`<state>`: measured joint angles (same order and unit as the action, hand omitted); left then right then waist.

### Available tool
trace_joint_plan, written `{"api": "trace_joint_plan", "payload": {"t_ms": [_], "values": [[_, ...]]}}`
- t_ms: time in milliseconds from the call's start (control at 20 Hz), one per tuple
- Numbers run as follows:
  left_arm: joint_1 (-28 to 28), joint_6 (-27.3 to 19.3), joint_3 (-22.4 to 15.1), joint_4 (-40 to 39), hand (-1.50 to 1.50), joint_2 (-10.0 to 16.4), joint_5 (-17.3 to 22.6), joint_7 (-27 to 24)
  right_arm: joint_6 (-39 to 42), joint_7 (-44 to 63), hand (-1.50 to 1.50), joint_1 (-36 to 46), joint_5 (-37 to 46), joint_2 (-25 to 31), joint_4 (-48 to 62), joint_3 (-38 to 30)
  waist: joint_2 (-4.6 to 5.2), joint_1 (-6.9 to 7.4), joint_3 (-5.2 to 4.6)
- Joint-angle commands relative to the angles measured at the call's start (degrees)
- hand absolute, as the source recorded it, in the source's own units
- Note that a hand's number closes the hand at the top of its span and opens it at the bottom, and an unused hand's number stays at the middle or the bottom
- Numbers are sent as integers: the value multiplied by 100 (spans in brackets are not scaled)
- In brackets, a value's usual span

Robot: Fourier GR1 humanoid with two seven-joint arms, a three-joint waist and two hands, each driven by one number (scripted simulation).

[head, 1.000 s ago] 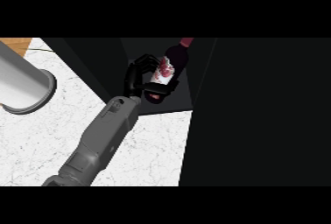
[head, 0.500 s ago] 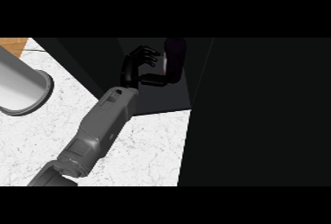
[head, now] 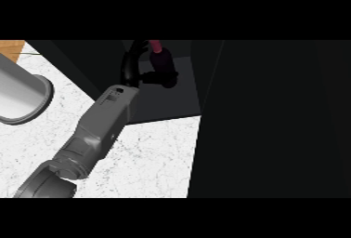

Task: Pick up the wine, place it into the cabinet and close the cabinet

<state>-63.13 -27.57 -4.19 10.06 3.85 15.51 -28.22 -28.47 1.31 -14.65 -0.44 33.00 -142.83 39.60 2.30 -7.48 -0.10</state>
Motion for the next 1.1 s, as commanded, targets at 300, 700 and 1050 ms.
{"api": "trace_joint_plan", "payload": {"t_ms": [300,700,1050], "values": [[-236,523,215,-127,-150,41,107,-360,93,91,-150,-257,-212,71,-620,131,-7,4,-7],[-398,1444,614,151,150,-227,493,-805,157,104,-150,-447,-319,248,-826,-50,-82,177,-3],[-696,1962,705,138,-150,-342,558,-589,79,190,-150,-578,-237,281,-945,-248,-159,383,5]]}}
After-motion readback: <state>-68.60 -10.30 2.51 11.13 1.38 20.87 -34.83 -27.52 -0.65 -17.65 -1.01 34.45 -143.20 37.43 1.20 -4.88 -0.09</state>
